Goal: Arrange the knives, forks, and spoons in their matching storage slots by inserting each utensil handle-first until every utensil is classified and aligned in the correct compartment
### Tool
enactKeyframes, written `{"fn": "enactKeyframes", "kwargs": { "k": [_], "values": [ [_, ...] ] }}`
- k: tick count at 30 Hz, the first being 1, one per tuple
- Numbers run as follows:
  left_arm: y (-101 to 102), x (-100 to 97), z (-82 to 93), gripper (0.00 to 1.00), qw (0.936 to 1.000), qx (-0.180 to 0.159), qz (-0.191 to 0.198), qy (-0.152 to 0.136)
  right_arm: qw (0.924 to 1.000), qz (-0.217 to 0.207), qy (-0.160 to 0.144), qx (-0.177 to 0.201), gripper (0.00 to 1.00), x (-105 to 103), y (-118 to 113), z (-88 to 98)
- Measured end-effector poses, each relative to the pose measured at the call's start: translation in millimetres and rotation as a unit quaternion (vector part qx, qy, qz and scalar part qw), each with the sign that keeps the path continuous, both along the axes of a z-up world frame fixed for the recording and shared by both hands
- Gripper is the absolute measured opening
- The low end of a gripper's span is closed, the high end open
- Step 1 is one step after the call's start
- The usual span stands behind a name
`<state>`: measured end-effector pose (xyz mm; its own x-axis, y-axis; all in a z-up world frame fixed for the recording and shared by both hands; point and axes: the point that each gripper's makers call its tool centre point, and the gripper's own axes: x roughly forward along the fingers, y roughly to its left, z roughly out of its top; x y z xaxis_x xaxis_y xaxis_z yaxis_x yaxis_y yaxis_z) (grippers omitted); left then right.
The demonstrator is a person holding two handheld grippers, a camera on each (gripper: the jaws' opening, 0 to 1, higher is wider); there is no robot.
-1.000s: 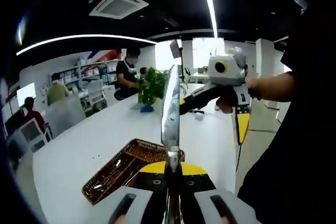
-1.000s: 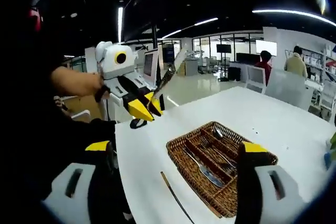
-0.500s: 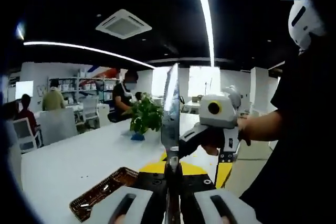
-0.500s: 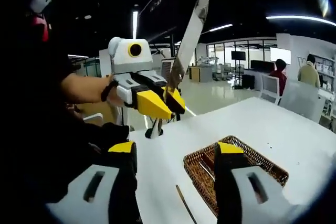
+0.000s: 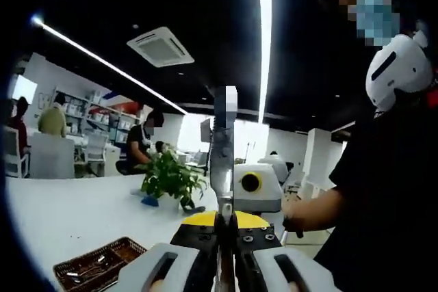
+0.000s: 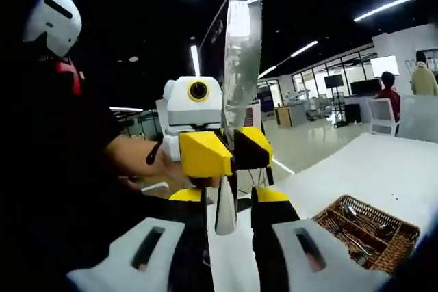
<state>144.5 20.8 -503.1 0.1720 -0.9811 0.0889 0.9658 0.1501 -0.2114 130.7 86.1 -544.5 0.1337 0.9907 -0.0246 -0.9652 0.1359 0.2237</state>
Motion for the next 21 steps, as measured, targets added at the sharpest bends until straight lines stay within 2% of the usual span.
{"fn": "enactKeyframes", "kwargs": {
  "k": [2,3,13,17,21],
  "values": [
    [1.9,-4.1,2.8,0.05,0.9999,-0.010,-0.008,0.006,0.9997,0.007,-0.005,0.021,0.09,-0.3,0.0,10.5],
    [4.8,-3.9,5.0,0.05,0.9999,-0.016,-0.005,-0.005,0.9999,0.007,-0.009,0.008,0.09,0.6,-3.9,7.7],
    [12.5,-11.9,-1.1,0.06,0.9998,-0.015,-0.013,0.010,0.9973,0.014,-0.002,-0.072,0.08,-8.2,-9.8,-6.1],
    [19.3,-10.2,-5.5,0.06,0.9999,-0.003,-0.009,0.014,0.9938,0.005,-0.017,-0.109,0.07,-6.1,-18.6,-8.7],
    [22.5,-10.8,-15.5,0.07,0.9996,0.022,-0.008,0.016,0.9842,-0.001,-0.050,-0.169,0.07,-4.8,-25.1,-16.1]
  ]
}}
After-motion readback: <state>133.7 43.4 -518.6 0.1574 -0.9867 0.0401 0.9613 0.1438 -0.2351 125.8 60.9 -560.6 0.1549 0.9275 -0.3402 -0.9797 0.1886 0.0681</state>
